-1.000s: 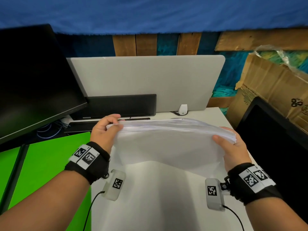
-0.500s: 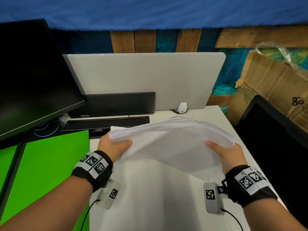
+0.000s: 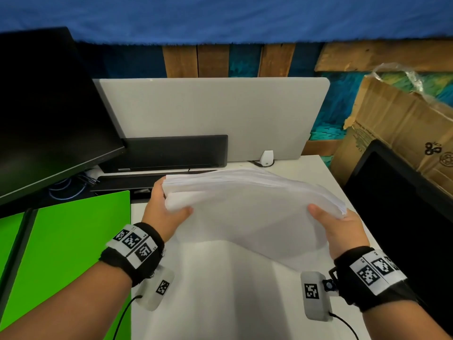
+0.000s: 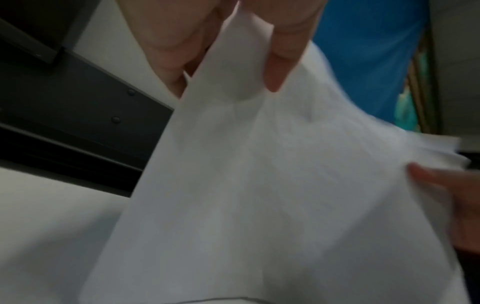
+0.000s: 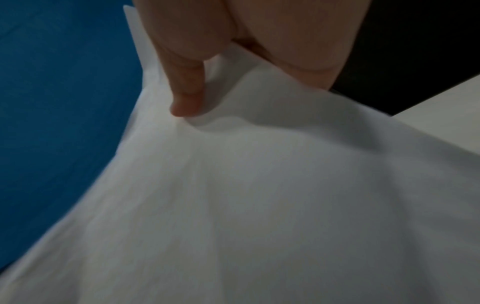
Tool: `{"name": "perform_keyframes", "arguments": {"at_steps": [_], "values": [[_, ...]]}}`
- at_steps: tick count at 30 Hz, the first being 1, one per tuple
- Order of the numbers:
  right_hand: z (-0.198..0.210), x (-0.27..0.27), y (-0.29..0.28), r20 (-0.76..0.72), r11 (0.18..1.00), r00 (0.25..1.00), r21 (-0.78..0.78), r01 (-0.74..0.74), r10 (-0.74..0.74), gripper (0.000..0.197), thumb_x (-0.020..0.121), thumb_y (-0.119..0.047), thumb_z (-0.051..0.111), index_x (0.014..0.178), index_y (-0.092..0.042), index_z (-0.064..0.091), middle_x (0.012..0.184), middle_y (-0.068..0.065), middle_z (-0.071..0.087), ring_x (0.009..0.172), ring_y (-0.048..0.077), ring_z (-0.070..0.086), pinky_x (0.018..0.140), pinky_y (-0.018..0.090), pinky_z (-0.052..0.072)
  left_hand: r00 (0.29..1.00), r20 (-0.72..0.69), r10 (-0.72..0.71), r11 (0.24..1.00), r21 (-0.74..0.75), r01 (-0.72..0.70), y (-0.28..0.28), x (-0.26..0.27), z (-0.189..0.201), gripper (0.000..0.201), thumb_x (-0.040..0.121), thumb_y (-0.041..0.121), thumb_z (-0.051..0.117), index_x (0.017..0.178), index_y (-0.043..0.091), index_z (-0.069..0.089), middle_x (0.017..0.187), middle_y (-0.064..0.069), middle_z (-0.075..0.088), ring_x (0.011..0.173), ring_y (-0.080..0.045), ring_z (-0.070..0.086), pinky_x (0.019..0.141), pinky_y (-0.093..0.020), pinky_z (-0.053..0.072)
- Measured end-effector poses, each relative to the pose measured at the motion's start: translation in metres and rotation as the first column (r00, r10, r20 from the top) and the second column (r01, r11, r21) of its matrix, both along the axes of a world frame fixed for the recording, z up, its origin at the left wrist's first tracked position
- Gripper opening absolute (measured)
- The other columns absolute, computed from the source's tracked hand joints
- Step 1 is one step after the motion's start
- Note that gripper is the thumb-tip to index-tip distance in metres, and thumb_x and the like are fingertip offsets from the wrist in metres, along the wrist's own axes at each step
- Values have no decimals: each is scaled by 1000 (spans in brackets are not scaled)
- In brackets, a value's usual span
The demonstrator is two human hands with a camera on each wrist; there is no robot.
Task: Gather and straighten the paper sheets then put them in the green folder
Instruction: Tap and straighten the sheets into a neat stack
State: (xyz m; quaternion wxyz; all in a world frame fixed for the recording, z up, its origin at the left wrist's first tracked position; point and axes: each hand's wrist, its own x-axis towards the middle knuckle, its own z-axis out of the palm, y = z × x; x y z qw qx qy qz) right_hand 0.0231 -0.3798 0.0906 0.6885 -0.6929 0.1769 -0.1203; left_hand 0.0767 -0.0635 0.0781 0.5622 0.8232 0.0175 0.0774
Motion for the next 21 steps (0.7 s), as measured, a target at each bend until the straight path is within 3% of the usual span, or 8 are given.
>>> {"name": "perform_keyframes", "arguments": {"at_steps": [2,4,6,9,11,15,18,21], "values": [[7,-3,-3,51,999,998,2,-32,32,14,81,-7,65,80,-21,64,56,-15,70,51,-4,64,51,12,49,999,17,38,998,-47,-37,6,3,0,38,70,2,75,102,19,62,90,12,67,80,4,63,81,-24,53],[17,-7,-5,105,998,992,9,-70,68,14,79,-10,66,77,-24,67,63,-19,72,63,0,68,61,16,51,1000,0,18,980,-199,-17,10,2,6,35,69,-4,74,85,26,66,74,16,73,70,6,67,71,-19,55],[20,-8,-10,158,994,983,29,-105,99,9,67,-19,72,74,-25,74,72,-15,74,72,5,70,64,18,54,999,22,-49,961,-271,53,14,3,12,36,66,-9,73,85,20,67,74,11,74,71,1,69,67,-13,55],[13,-7,-5,98,993,989,-44,-109,113,13,66,-15,79,70,-26,75,72,1,74,73,18,70,69,27,55,998,9,-62,992,-107,62,8,1,12,38,63,-10,76,75,21,56,73,4,61,60,5,60,57,-3,45],[6,-8,2,26,991,996,-108,-85,88,26,72,-3,73,64,-27,74,68,2,70,72,27,64,71,36,50,999,-29,-20,999,-51,18,-2,-7,7,39,64,-8,77,67,21,50,67,4,55,57,-2,53,49,-3,41],[10,-13,7,54,995,999,-100,-1,6,30,75,2,69,57,-21,69,55,-11,67,53,4,60,62,29,46,1000,3,-2,997,-83,3,-7,-13,12,38,61,-5,79,63,21,52,67,3,58,57,-3,55,51,-10,43],[16,-13,2,140,991,990,-137,-3,23,27,77,1,67,67,-24,66,62,-16,69,56,-4,62,58,18,50,998,62,-30,986,-165,40,1,-10,20,43,56,-3,82,66,25,51,67,5,58,55,3,56,51,-7,44],[13,-15,2,156,989,986,-143,-36,58,27,85,-5,59,69,-24,70,69,-14,69,65,-3,61,60,11,49,989,75,-125,935,-325,143,3,-10,22,41,40,20,82,67,37,56,74,14,66,71,-10,60,65,-21,52]]}}
